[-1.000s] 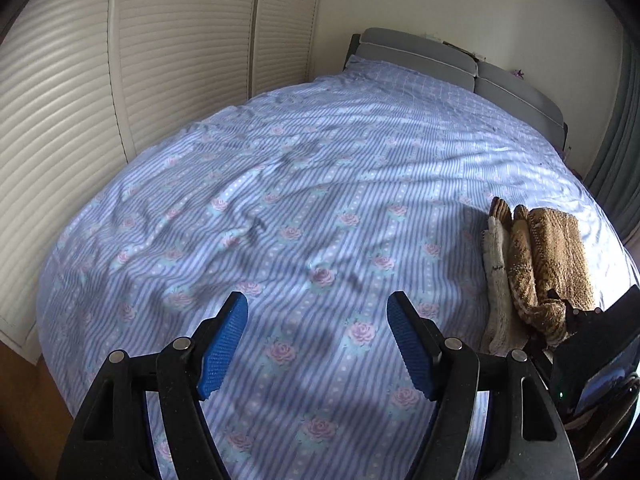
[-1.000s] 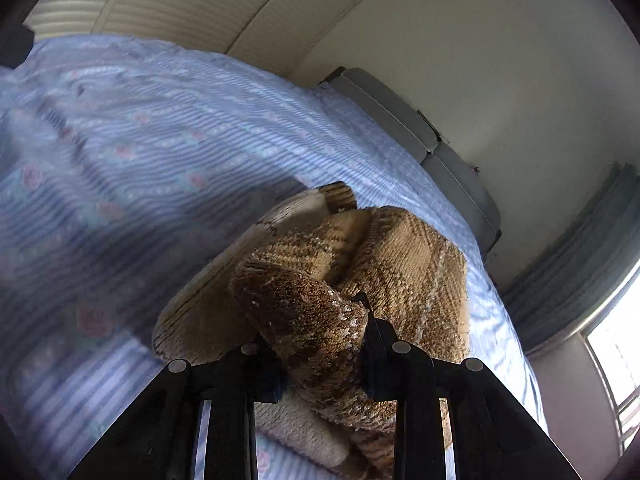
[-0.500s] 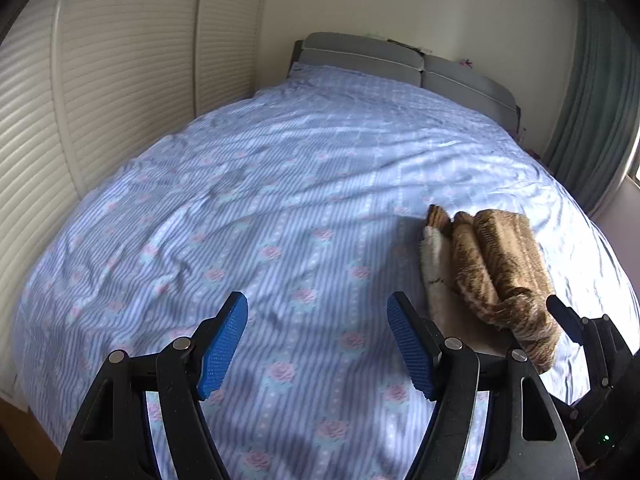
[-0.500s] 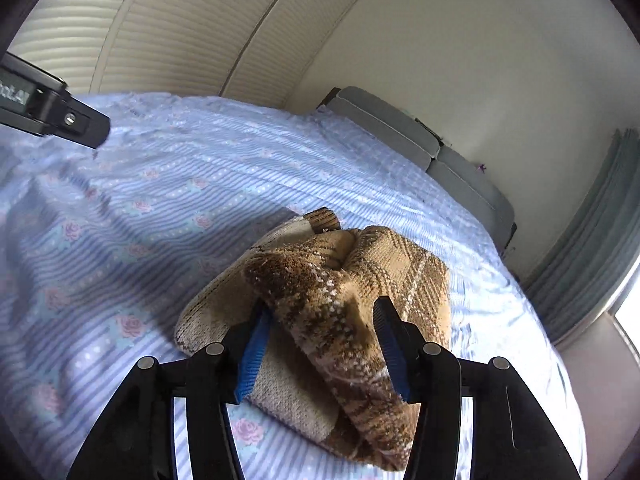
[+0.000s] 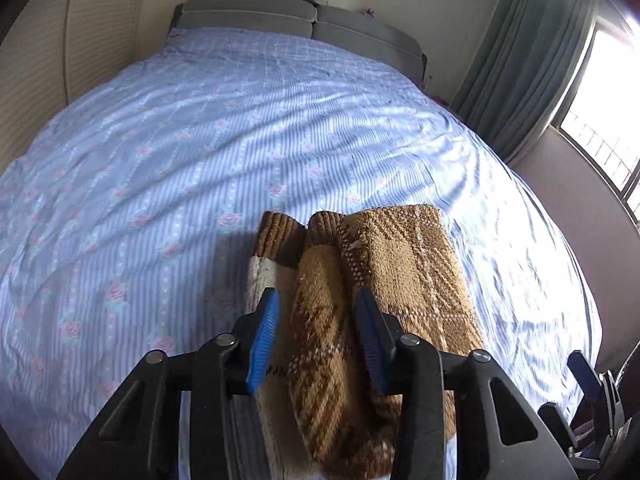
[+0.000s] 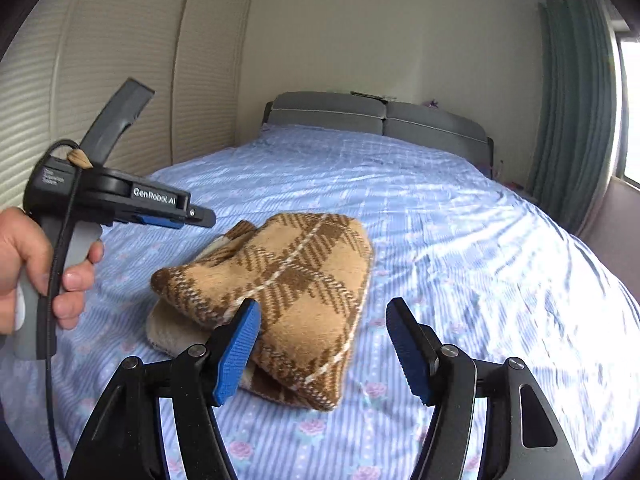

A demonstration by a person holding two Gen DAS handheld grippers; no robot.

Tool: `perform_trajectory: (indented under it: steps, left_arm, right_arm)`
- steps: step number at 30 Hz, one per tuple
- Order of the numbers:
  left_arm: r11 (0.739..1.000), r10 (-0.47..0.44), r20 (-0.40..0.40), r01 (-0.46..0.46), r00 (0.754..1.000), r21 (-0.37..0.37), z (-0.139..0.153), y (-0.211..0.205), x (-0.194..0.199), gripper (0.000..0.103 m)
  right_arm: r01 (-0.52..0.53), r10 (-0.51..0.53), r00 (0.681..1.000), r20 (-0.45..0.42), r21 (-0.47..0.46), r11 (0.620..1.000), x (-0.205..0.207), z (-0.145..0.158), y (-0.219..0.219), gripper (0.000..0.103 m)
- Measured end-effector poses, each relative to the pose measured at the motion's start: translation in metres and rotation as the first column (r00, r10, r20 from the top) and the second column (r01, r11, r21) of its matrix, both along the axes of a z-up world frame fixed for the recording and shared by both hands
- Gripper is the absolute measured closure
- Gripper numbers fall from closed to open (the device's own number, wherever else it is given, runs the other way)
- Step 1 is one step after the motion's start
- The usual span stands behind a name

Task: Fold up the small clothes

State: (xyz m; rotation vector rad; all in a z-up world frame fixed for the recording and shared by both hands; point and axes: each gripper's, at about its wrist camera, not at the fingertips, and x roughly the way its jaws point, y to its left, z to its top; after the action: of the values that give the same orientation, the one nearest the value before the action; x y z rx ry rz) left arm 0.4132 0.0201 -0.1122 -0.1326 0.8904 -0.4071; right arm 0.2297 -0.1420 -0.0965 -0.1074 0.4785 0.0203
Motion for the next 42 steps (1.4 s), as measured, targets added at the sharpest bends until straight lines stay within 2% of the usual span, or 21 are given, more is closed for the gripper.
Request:
perform_trajectory:
  steps: [2, 7, 8, 9, 11, 13, 16, 18, 20, 23, 25, 27, 30, 33, 36, 38, 39, 42]
  left_arm:
    - [0.999, -0.032, -0.060, 0.032, 0.998, 0.000, -0.015, -0.008, 0.017, 0.072]
    - [0.998, -0.066, -0.175, 0.062, 0.982, -0.028, -0.044, -0.012, 0.038, 0.071]
    - [0.998, -0.063, -0.195, 0.059, 0.979, -0.023, -0.048, -0.010, 0.041, 0.067]
    - [0.997, -0.070, -0.210, 0.064, 0.975, -0.035, -0.051, -0.007, 0.044, 0.067]
    - [0.995, -0.087, -0.219, 0.074, 0.972, -0.067, -0.054, -0.005, 0.047, 0.064]
    - [0.993, -0.109, -0.220, 0.098, 0.969, -0.061, -0.056, -0.012, 0.049, 0.058]
    - [0.989, -0.129, -0.211, 0.110, 0.969, -0.102, -0.056, -0.020, 0.054, 0.057]
    - [0.987, -0.124, -0.193, 0.101, 0.973, -0.125, -0.052, -0.021, 0.055, 0.079]
    - [0.988, -0.123, -0.154, 0.108, 0.980, -0.107, -0.041, -0.022, 0.049, 0.084]
    - [0.993, -0.116, -0.051, 0.115, 0.992, -0.038, -0.018, -0.021, 0.028, 0.085]
    - [0.995, -0.104, -0.002, 0.104, 0.995, 0.003, -0.008, -0.017, 0.015, 0.085]
    - [0.994, -0.094, 0.021, 0.093, 0.995, 0.057, -0.010, -0.014, 0.008, 0.083]
    - [0.990, -0.053, -0.033, 0.057, 0.998, 0.125, -0.037, -0.007, 0.018, 0.077]
    - [0.994, -0.037, -0.045, 0.041, 0.998, 0.097, -0.042, 0.002, 0.017, 0.074]
    - [0.991, -0.040, 0.033, 0.035, 0.999, 0.130, -0.020, -0.005, 0.008, 0.068]
    - [0.991, -0.049, 0.077, 0.038, 0.996, 0.128, -0.003, -0.008, 0.004, 0.057]
    - [0.992, -0.052, 0.092, 0.042, 0.994, 0.117, 0.004, -0.010, 0.002, 0.056]
    - [0.992, -0.103, 0.075, 0.097, 0.992, 0.083, 0.013, -0.022, 0.005, 0.056]
  right_arm:
    - [0.028, -0.028, 1.000, -0.004, 0.032, 0.999, 0.008, 0.000, -0.011, 0.038]
    - [0.067, -0.067, 0.998, -0.001, 0.067, 0.996, 0.021, -0.005, -0.031, 0.038]
    - [0.075, -0.075, 0.997, -0.003, 0.076, 0.994, 0.023, -0.008, -0.033, 0.038]
    - [0.081, -0.081, 0.997, -0.008, 0.087, 0.993, 0.025, -0.011, -0.036, 0.038]
    - [0.093, -0.091, 0.996, -0.027, 0.105, 0.990, 0.030, -0.017, -0.043, 0.037]
    - [0.097, -0.093, 0.995, -0.045, 0.117, 0.988, 0.034, -0.024, -0.045, 0.037]
    - [0.100, -0.093, 0.994, -0.056, 0.126, 0.987, 0.036, -0.032, -0.046, 0.037]
    - [0.100, -0.092, 0.994, -0.062, 0.134, 0.986, 0.036, -0.034, -0.046, 0.037]
    - [0.098, -0.090, 0.994, -0.062, 0.131, 0.987, 0.036, -0.035, -0.046, 0.037]
    - [0.092, -0.087, 0.995, -0.053, 0.117, 0.989, 0.034, -0.035, -0.046, 0.037]
    - [0.094, -0.088, 0.995, -0.050, 0.118, 0.989, 0.032, -0.036, -0.048, 0.038]
    - [0.097, -0.091, 0.994, -0.053, 0.131, 0.987, 0.031, -0.037, -0.049, 0.038]
    - [0.099, -0.089, 0.994, -0.069, 0.147, 0.984, 0.032, -0.041, -0.050, 0.038]
    - [0.094, -0.085, 0.994, -0.074, 0.134, 0.987, 0.030, -0.042, -0.047, 0.038]
    - [0.084, -0.078, 0.995, -0.055, 0.115, 0.990, 0.025, -0.038, -0.045, 0.038]
    - [0.081, -0.076, 0.996, -0.048, 0.110, 0.991, 0.023, -0.035, -0.043, 0.038]
    - [0.080, -0.075, 0.996, -0.046, 0.115, 0.990, 0.023, -0.033, -0.043, 0.037]
    - [0.081, -0.076, 0.996, -0.040, 0.133, 0.988, 0.022, -0.030, -0.044, 0.038]
